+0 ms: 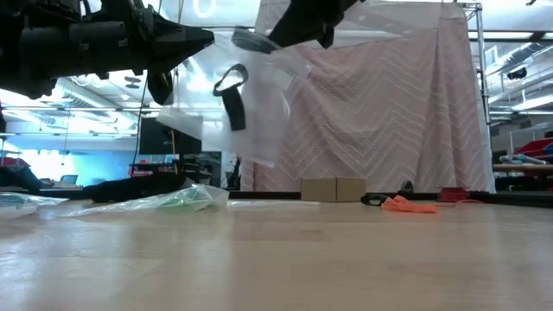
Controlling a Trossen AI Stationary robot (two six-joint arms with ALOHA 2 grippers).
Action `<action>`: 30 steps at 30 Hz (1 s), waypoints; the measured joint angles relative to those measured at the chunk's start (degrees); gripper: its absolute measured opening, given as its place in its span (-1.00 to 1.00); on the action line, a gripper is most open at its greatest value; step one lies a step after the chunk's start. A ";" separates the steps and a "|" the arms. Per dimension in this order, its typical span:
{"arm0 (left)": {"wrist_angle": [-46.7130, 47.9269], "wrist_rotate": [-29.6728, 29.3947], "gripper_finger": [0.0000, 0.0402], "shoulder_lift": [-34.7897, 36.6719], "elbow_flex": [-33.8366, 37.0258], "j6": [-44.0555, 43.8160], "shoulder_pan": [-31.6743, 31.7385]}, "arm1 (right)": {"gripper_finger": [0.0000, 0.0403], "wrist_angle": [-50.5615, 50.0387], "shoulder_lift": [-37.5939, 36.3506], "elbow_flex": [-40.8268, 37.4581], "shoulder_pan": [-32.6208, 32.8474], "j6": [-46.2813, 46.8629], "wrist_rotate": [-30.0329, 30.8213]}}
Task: Sort rubber bands
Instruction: Put the black rubber band into the transparent zip bag
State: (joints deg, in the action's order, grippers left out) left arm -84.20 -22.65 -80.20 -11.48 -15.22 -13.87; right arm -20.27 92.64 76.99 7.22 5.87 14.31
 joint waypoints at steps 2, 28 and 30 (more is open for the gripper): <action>-0.02 0.00 -0.99 0.00 0.00 0.00 0.00 | -1.00 -1.10 0.00 0.00 -0.04 0.52 -1.33; -1.24 -0.44 -0.99 0.00 0.02 -0.62 -0.01 | -0.28 3.56 -0.17 0.13 -2.60 -2.89 -8.51; -3.25 -0.46 -0.99 0.00 0.04 -1.03 0.00 | -0.24 -0.64 -1.01 1.19 -2.51 -4.60 -5.43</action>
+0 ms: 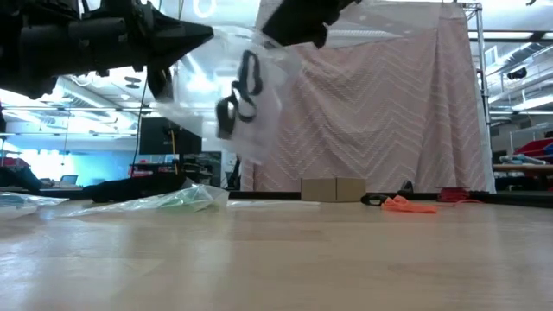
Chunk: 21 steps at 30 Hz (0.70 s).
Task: Sort rubber bands
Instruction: Put the black rubber band into the transparent zip bag
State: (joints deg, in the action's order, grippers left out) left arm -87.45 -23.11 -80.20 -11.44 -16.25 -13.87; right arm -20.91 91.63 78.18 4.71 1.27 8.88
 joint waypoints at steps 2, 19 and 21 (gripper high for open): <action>-2.59 0.06 -0.99 0.02 0.01 -1.70 0.00 | -0.21 -5.11 -1.83 1.44 -0.02 -1.78 6.90; -2.50 7.17 -0.99 0.92 -4.13 -0.22 0.04 | -0.17 -21.95 -8.83 -18.47 -10.90 19.99 17.71; -2.59 7.19 -0.99 0.92 -4.13 -0.44 0.04 | -0.17 -16.05 -8.83 -23.32 -11.85 21.56 15.18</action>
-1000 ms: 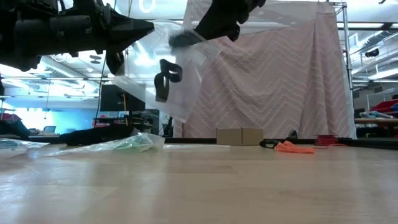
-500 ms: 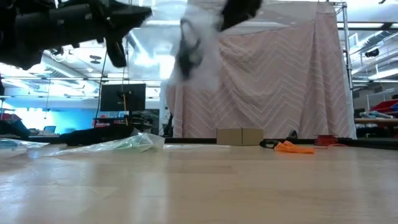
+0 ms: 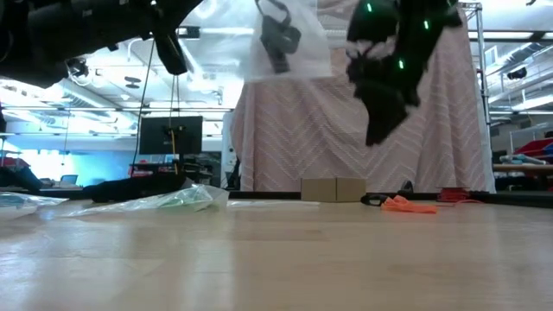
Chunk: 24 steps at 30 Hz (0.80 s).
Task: Sort rubber bands
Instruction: Put the black rubber band into the transparent zip bag
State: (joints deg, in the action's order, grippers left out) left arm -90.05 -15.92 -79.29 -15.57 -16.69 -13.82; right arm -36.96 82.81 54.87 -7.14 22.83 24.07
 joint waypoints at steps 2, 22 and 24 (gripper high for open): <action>0.01 0.00 -0.99 0.00 0.00 -0.02 0.00 | -0.16 4.96 0.00 -4.47 -0.86 1.69 -2.10; 0.68 0.15 -0.99 0.00 0.04 0.24 0.00 | -0.13 26.38 7.16 -16.02 -4.73 7.22 -6.69; 1.08 0.16 -0.99 0.00 0.06 0.25 0.00 | -0.29 26.95 8.51 -15.92 -4.65 7.08 -6.75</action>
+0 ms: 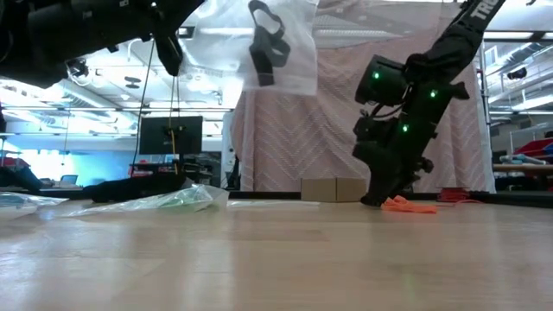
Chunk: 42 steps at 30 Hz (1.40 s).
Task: Sort rubber bands
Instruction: Put the black rubber band into the transparent zip bag
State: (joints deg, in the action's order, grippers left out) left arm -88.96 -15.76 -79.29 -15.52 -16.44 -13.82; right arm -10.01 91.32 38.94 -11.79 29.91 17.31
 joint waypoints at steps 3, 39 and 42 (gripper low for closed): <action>0.19 -0.01 -0.99 0.00 0.01 -0.06 0.00 | -0.73 0.42 0.44 0.13 0.32 -0.42 0.41; 4.52 -1.56 -0.99 -0.02 -0.01 1.18 0.00 | -1.00 9.44 -2.10 36.65 17.32 -31.78 5.80; 4.62 -1.56 -0.99 -0.02 -0.01 1.19 0.00 | -1.00 8.23 0.25 39.80 18.07 -32.06 2.90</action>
State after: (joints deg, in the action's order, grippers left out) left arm -84.34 -17.32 -79.31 -15.53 -15.25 -13.82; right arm -1.77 91.57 78.74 6.28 -2.15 20.21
